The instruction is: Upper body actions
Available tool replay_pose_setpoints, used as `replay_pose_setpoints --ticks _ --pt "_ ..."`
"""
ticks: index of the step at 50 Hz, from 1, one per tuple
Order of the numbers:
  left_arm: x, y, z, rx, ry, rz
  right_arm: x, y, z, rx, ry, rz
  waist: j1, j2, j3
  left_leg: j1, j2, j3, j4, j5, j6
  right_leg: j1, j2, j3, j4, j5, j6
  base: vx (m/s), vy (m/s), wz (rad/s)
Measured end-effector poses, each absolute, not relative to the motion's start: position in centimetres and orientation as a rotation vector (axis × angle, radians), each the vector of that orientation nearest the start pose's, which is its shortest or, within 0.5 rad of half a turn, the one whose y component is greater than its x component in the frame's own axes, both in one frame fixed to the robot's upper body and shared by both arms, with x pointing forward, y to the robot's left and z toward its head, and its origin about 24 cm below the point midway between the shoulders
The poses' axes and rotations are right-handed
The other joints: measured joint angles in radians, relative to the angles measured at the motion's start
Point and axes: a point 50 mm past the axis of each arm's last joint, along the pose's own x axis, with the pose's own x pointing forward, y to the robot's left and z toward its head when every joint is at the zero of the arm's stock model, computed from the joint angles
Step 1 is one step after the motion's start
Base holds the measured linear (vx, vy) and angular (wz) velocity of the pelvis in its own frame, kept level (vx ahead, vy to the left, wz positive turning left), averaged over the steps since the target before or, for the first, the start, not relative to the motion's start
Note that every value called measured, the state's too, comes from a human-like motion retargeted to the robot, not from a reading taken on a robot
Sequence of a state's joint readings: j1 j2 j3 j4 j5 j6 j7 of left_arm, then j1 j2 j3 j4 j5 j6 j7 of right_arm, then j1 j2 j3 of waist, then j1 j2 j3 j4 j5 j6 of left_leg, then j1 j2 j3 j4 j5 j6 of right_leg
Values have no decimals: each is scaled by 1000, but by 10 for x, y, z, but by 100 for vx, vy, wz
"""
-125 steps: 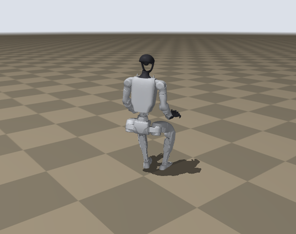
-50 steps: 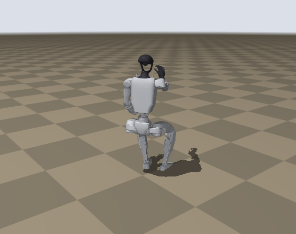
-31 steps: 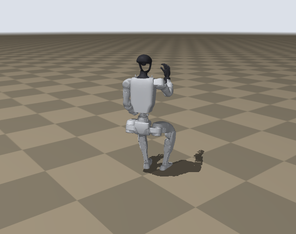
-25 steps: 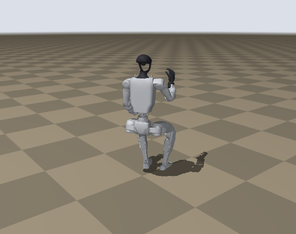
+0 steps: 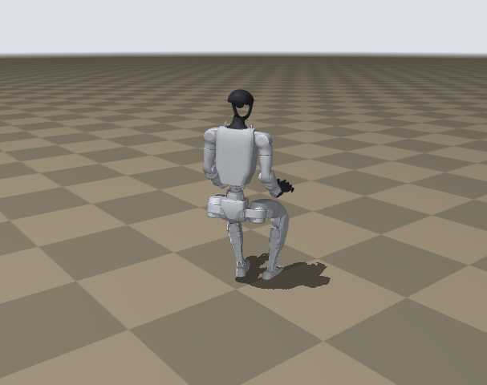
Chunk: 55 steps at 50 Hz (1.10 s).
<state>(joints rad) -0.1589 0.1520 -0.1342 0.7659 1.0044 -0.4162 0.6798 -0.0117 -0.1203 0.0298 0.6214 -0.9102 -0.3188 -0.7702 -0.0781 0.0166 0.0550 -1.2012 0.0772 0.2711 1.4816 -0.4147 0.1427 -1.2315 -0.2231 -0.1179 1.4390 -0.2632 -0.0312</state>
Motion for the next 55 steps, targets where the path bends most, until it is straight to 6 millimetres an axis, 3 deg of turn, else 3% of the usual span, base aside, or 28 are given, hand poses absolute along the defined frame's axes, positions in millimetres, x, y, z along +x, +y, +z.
replay_pose_setpoints --ticks 6,10,13,16,23,27,32,38,44,48,55 --pt "241 141 -39 1010 -231 -6 218 -181 -45 -922 -56 -243 6 -8 -5 -1 -9 10 -2 1 3 1 -12 5 3 -5 -1 0 0 0" --pt "243 124 -21 838 -327 56 219 -182 -43 -938 -61 -258 7 -7 5 2 -12 11 -5 2 5 4 -17 4 3 -6 -1 0 0 0" --pt "253 98 17 576 -478 48 218 -183 -43 -941 -68 -286 11 -6 13 4 -16 11 -6 3 6 7 -21 4 4 -7 1 0 0 0" --pt "263 79 68 357 -676 28 215 -184 -43 -936 -67 -304 17 -5 16 6 -19 11 -7 3 6 10 -25 4 5 -8 1 0 0 0" --pt "279 65 186 48 -1105 80 213 -182 -45 -939 -59 -286 9 -8 4 7 -17 11 -6 0 6 12 -23 3 5 -9 2 0 0 0" --pt "287 68 229 -50 -1269 82 216 -174 -45 -938 -70 -257 -15 -13 3 7 -11 9 -2 -1 4 12 -17 2 5 -9 0 0 0 0" --pt "300 64 262 -31 -1390 -15 222 -166 -44 -938 -95 -228 -46 -16 13 6 -2 5 3 -1 2 12 -8 1 3 -7 0 0 0 0" --pt "320 51 281 182 -1464 -125 226 -164 -43 -936 -109 -208 -61 -18 19 4 0 1 5 1 -4 10 2 4 3 -6 -1 0 0 0" --pt "344 23 257 432 -1373 -146 230 -164 -43 -941 -113 -201 -65 -16 22 6 5 2 7 0 -4 11 5 4 4 -7 -2 0 0 0" --pt "346 20 246 436 -1343 -105 233 -160 -41 -942 -126 -188 -79 -16 27 6 9 3 8 -1 -5 10 8 4 3 -6 -3 0 0 0" --pt "334 31 250 374 -1430 -34 230 -162 -43 -940 -115 -198 -75 -11 16 3 5 3 7 1 -6 6 5 5 5 -8 -3 2 -1 2"
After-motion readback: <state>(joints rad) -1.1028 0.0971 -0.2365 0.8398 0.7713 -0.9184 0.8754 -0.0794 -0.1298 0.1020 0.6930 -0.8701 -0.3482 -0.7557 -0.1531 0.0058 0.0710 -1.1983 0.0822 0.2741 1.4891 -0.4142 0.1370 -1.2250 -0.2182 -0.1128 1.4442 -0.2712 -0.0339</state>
